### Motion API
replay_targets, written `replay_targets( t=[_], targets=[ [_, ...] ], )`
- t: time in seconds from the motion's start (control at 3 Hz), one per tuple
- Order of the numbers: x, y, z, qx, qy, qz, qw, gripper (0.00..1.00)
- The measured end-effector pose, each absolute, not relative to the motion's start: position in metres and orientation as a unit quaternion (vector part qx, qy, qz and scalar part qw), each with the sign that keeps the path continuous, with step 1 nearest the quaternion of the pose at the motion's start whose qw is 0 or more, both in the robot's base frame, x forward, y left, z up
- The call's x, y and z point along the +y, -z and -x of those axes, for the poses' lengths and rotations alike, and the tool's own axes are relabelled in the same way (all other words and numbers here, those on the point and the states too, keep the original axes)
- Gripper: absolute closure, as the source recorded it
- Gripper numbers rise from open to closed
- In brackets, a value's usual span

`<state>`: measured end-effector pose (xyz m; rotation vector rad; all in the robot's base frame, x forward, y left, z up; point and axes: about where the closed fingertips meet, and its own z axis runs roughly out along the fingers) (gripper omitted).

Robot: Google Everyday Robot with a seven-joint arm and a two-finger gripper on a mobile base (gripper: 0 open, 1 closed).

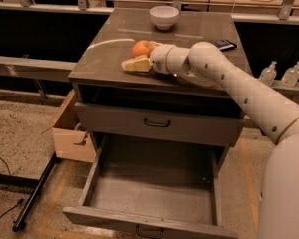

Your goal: Place orange into middle drawer

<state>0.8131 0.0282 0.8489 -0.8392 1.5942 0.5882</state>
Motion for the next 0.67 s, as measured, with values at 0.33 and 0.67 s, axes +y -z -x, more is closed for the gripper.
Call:
replay_targets(
  t=[0.33, 0.67],
  targets=[
    [0.023, -0.846, -0.820, 0.686, -0.246, 0.363, 0.581, 0.41],
    [-0.002, -0.859, -0.817, 0.688, -0.233, 0.369, 0.580, 0.65]
  ],
)
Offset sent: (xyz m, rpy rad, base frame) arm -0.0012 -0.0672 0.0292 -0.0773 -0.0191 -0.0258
